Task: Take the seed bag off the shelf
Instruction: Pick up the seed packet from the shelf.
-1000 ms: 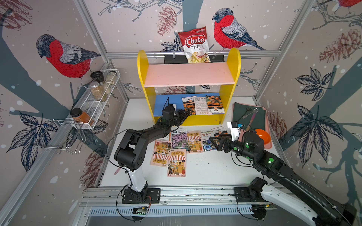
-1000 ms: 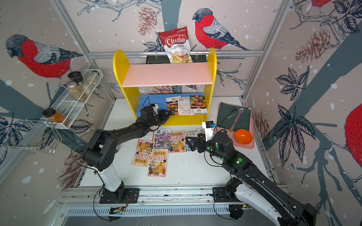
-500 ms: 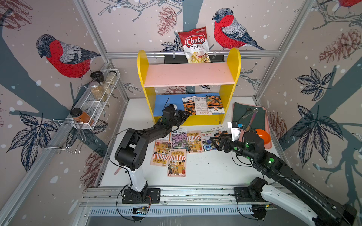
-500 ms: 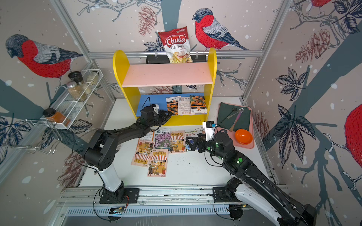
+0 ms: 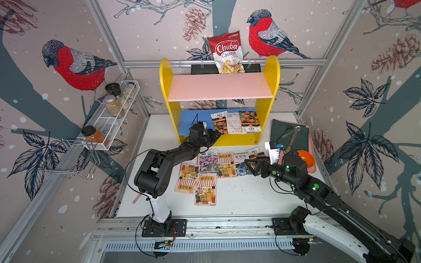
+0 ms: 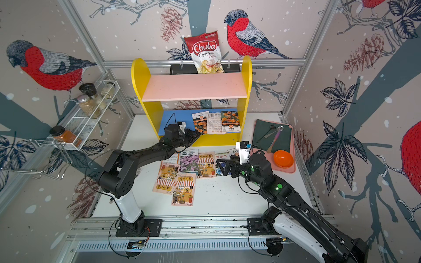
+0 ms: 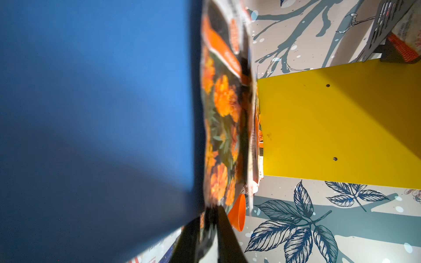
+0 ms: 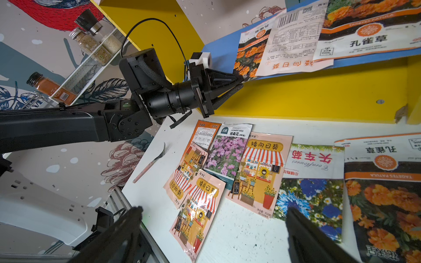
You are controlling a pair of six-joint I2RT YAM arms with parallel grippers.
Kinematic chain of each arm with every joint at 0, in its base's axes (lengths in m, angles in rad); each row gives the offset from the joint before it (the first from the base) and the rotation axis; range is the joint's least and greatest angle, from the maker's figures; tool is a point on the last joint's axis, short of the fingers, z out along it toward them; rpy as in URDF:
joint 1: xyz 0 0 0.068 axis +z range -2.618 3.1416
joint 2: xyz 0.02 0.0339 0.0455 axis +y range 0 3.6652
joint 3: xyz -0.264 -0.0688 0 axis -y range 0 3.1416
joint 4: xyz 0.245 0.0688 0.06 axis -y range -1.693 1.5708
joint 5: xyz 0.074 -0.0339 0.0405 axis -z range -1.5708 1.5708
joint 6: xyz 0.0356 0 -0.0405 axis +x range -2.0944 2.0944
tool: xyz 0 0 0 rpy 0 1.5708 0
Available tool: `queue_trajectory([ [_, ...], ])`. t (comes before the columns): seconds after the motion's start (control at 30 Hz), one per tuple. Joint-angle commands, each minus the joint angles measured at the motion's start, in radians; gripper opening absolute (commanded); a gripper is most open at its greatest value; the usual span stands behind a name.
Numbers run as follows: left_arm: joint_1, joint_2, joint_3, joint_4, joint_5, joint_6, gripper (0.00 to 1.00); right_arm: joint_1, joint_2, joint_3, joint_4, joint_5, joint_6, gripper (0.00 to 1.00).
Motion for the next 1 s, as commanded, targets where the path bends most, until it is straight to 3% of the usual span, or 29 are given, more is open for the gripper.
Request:
queue_trajectory([
  [0.0,0.001,-0.016,0.004,0.066,-0.014,0.008,0.15,-0.001,-0.002,0.003,0.016,-0.006,-0.019,1.0],
  [0.37,0.033,-0.078,-0.053,0.036,-0.031,0.019,0.0,-0.001,-0.004,-0.006,0.025,-0.014,-0.011,1.0],
  [0.7,0.056,-0.173,-0.111,-0.04,-0.006,0.07,0.0,-0.006,0.04,-0.012,0.105,-0.056,0.006,1.0],
  [0.97,0.095,-0.274,-0.174,-0.105,0.054,0.109,0.0,-0.047,0.2,-0.033,0.339,-0.229,0.119,0.98],
])
